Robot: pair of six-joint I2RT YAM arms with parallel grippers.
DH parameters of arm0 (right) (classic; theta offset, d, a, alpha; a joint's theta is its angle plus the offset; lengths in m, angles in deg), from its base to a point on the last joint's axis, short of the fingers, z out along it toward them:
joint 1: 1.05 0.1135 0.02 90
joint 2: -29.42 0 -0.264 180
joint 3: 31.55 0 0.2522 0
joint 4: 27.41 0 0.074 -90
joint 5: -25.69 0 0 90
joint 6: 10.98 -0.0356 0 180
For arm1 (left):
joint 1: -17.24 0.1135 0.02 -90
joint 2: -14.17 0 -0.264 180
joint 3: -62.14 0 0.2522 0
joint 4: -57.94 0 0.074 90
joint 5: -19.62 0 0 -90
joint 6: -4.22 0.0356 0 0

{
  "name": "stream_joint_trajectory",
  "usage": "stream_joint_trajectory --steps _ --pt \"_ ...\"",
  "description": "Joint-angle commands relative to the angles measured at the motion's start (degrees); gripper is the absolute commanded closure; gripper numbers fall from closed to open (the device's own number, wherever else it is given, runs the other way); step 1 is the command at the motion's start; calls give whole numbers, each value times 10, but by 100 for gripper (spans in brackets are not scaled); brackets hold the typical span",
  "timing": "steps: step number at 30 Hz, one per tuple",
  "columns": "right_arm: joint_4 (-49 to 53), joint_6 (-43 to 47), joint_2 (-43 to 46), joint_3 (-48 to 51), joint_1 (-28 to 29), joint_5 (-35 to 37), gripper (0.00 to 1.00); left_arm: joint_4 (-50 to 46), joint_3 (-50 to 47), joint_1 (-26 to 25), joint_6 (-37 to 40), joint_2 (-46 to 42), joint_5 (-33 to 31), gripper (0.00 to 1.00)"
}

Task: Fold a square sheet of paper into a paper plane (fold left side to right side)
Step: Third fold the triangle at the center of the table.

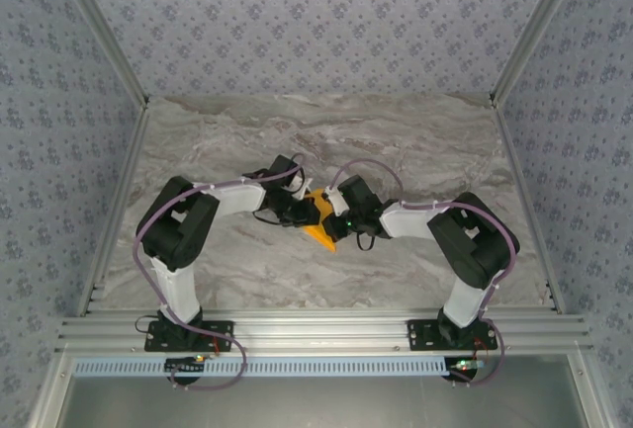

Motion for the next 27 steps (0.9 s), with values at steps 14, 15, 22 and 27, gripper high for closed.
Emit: stream_joint_trajectory --steps 14,15,22,27 --pt "102 3 -15 -34 0 -2 89 40 -65 -3 -12 -4 -26 92" --pt "112 3 -7 -42 -3 -1 87 40 -66 -2 -13 -4 -27 92" --pt "165 2 68 -56 -30 16 66 48 -72 -3 -16 -3 -27 92" --pt "154 -32 116 -18 -29 -56 66 49 -72 -3 -16 -3 -28 92"
